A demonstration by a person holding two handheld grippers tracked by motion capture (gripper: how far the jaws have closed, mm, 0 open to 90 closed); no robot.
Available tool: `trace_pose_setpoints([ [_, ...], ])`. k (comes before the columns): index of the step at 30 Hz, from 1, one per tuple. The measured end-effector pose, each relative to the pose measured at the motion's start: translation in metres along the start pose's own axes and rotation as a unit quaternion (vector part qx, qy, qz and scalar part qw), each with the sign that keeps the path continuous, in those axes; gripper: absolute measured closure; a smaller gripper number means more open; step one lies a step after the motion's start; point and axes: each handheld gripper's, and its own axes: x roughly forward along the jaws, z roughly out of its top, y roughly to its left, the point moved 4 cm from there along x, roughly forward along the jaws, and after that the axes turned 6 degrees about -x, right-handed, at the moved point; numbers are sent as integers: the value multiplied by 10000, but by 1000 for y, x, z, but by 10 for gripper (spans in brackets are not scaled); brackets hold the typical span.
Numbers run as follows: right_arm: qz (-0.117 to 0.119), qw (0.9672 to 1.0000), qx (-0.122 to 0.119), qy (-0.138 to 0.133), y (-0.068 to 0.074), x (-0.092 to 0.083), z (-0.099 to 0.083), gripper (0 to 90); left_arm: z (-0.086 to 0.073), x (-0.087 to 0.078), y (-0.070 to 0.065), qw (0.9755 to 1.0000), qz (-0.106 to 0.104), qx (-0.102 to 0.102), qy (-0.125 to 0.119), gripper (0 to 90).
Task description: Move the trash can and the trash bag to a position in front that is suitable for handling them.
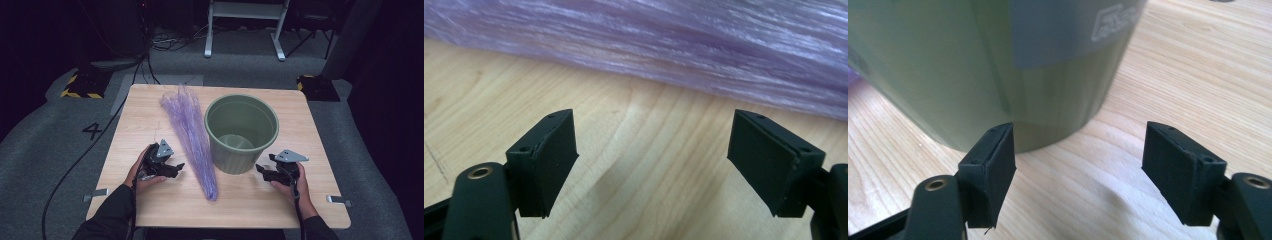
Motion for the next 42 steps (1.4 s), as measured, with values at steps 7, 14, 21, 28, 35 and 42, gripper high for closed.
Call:
trace_pose_setpoints([
  [7, 261, 9991, -277, 162, 13, -15, -18, 346, -15, -14, -4, 9999, -66, 13, 125, 194],
  [14, 453, 9982, -367, -158, 25, -19, -6, 354, -37, -22, -16, 9995, -81, 98, 293, 178],
  [21, 796, 9929, -873, -140, 53, -5, 8, 435, -49, -29, -15, 9999, -114, -57, 91, 177],
  [28, 748, 9932, -883, -98, 59, 7, 15, 406, -51, -29, -11, 9991, -349, -210, 145, 168],
  [35, 339, 9979, -552, -37, 45, 18, 18, 382, -50, -28, -10, 9990, -377, -184, 178, 149],
  [42, 788, 9933, -842, 62, 55, 11, 15, 370, -49, -27, -10, 9989, -411, -143, 173, 144],
])
